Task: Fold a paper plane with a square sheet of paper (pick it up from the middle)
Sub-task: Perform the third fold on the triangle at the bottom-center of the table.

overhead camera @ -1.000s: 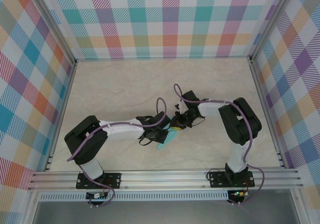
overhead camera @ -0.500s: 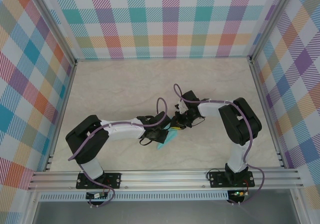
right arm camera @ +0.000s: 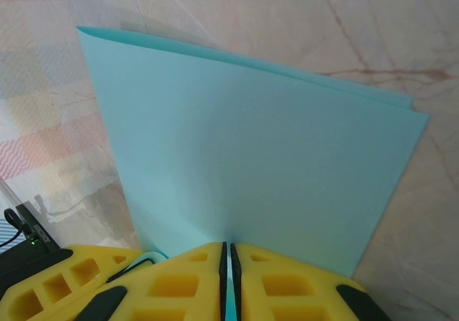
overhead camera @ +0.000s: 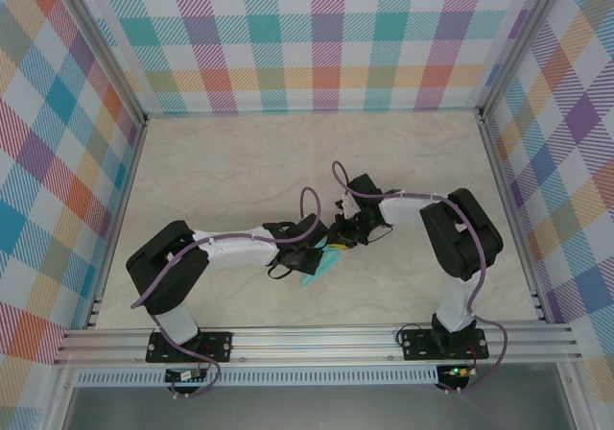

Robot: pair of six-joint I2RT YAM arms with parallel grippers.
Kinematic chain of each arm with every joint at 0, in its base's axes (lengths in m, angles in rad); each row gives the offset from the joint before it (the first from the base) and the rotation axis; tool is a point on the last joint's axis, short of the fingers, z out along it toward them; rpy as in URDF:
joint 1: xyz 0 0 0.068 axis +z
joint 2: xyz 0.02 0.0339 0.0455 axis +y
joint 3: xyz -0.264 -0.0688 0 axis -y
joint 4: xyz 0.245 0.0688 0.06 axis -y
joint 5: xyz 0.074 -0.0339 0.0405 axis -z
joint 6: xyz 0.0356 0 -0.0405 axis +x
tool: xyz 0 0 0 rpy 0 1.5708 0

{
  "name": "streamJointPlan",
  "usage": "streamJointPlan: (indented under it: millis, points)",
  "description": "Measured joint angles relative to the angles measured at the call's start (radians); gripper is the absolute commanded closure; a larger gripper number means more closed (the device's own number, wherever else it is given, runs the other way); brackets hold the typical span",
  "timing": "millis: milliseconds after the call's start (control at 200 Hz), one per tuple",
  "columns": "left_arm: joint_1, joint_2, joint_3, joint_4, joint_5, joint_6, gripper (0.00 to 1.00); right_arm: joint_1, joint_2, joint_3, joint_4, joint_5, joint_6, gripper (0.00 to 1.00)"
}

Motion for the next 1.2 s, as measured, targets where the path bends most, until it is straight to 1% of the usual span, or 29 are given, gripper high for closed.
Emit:
streamJointPlan:
  millis: [265, 565, 925, 1200]
  points:
    - [0.0, -0.032, 0.0, 0.003, 0.016, 0.0, 0.99, 0.0, 0.002, 0.0, -0.002, 0.002, 0.0, 0.89]
    - [0.0, -0.042, 0.004, -0.024, 0.005, -0.002, 0.99, 0.0, 0.002, 0.0, -0.002, 0.002, 0.0, 0.89]
    - [0.0, 0.011, 0.024, -0.039, 0.008, -0.007, 1.0, 0.0, 0.002, 0.0, -0.002, 0.002, 0.0, 0.89]
    - [0.0, 0.013, 0.025, -0.03, 0.013, -0.007, 0.99, 0.0, 0.002, 0.0, -0.002, 0.002, 0.0, 0.89]
